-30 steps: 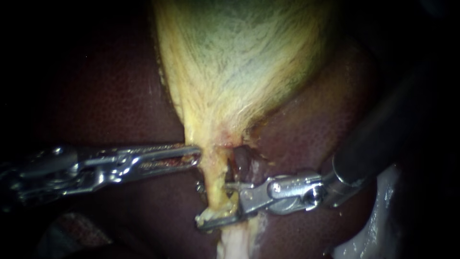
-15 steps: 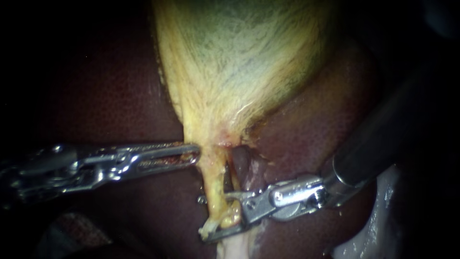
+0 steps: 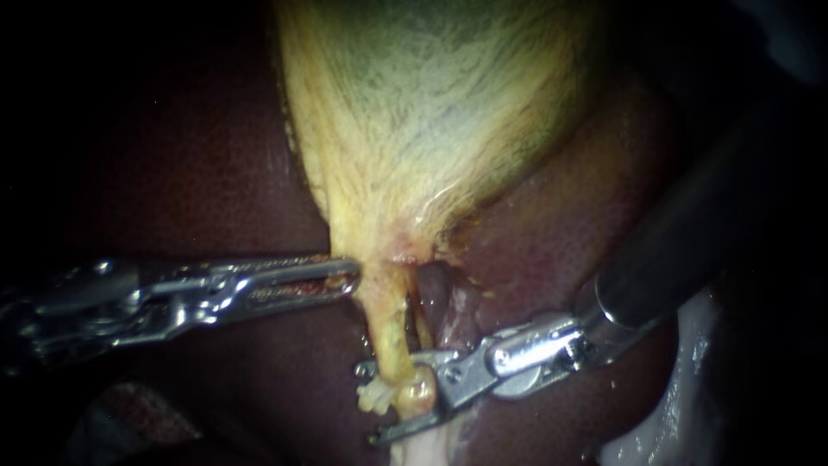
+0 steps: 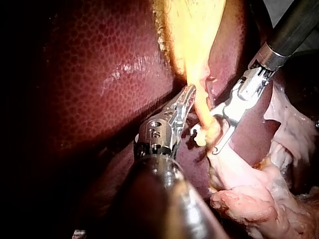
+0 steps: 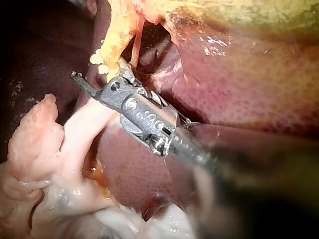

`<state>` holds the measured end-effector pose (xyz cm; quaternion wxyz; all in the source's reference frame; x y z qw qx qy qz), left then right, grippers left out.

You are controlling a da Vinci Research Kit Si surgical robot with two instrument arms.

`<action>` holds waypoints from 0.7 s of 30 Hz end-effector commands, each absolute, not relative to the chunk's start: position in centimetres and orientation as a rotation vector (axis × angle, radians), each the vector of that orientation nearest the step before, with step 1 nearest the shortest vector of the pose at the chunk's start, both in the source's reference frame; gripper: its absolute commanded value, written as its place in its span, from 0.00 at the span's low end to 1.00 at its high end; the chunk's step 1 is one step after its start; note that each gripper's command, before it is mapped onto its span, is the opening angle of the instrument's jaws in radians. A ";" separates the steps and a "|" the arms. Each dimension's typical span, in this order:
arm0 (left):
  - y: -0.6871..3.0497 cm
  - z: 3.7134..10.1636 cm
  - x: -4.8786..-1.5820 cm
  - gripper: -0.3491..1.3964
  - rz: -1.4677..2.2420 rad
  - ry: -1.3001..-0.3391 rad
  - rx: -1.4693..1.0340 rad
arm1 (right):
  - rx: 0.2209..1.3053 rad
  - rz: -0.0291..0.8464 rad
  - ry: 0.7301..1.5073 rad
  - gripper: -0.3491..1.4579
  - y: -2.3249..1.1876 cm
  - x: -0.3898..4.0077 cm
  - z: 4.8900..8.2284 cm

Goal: Going back second clip left tube

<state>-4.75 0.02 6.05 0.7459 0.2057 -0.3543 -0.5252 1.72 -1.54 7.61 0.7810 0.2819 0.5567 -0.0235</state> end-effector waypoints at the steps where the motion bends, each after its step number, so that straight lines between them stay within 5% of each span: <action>1: 0.02 6.05 -4.75 0.19 -1.150 -0.775 0.450 | 0.610 -0.033 1.198 0.49 -1.51 1.70 7.64; 9: 0.02 6.05 -4.75 0.19 -1.149 -0.776 0.451 | 0.523 0.072 1.179 0.52 -1.29 1.55 7.75; 21: 0.00 6.07 -4.71 0.19 -1.147 -0.776 0.451 | 0.486 0.121 1.175 0.52 -1.12 0.87 7.33</action>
